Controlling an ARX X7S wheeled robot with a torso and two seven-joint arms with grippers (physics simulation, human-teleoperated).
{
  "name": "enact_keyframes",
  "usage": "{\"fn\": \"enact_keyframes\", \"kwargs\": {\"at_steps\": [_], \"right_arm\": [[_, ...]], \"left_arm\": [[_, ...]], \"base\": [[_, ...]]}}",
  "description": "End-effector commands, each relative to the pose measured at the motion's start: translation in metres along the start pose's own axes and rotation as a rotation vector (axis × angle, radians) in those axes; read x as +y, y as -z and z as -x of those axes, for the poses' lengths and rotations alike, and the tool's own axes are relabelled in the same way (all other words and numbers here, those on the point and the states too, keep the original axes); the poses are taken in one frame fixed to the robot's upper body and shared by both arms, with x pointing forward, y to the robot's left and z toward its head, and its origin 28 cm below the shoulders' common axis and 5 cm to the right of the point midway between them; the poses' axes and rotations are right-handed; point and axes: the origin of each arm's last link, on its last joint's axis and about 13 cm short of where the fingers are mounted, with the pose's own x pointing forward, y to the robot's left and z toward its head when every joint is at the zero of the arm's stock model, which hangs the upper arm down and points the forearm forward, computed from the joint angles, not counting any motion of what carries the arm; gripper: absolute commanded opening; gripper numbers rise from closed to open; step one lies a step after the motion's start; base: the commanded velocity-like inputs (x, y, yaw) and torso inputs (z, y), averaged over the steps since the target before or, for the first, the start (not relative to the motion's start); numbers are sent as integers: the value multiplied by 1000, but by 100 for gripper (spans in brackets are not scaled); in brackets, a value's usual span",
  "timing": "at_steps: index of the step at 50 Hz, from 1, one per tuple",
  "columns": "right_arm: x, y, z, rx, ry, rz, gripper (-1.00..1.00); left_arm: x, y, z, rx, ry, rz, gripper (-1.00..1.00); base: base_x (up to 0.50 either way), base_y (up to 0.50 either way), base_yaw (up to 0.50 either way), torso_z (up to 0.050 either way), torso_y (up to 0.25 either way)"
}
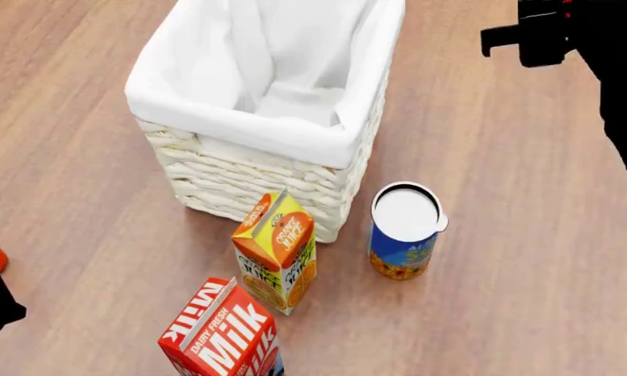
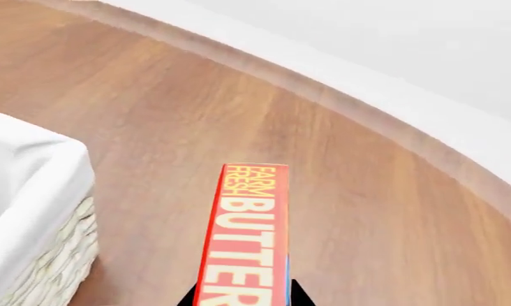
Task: Pick up the butter and put it in the basket.
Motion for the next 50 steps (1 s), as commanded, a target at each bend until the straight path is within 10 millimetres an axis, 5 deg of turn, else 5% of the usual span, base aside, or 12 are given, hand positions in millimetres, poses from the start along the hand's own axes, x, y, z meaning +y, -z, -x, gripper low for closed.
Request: {"fn": "enact_keyframes", "kwargs": {"at_steps": [1, 21, 50], "right_arm": [[6, -38, -15, 63, -44, -35, -100], [48, -60, -8, 101, -246, -18, -100], [82, -71, -6, 69, -514, 94, -100]], "left_arm": [[-1, -1, 2, 0, 0, 8, 100], [-1, -4, 1, -7, -10, 14, 100], [-1, -5, -1, -7, -12, 18, 100]], "base": [[0, 0, 0, 0, 0], [0, 0, 0, 1, 1], [0, 0, 0, 0, 1]]}}
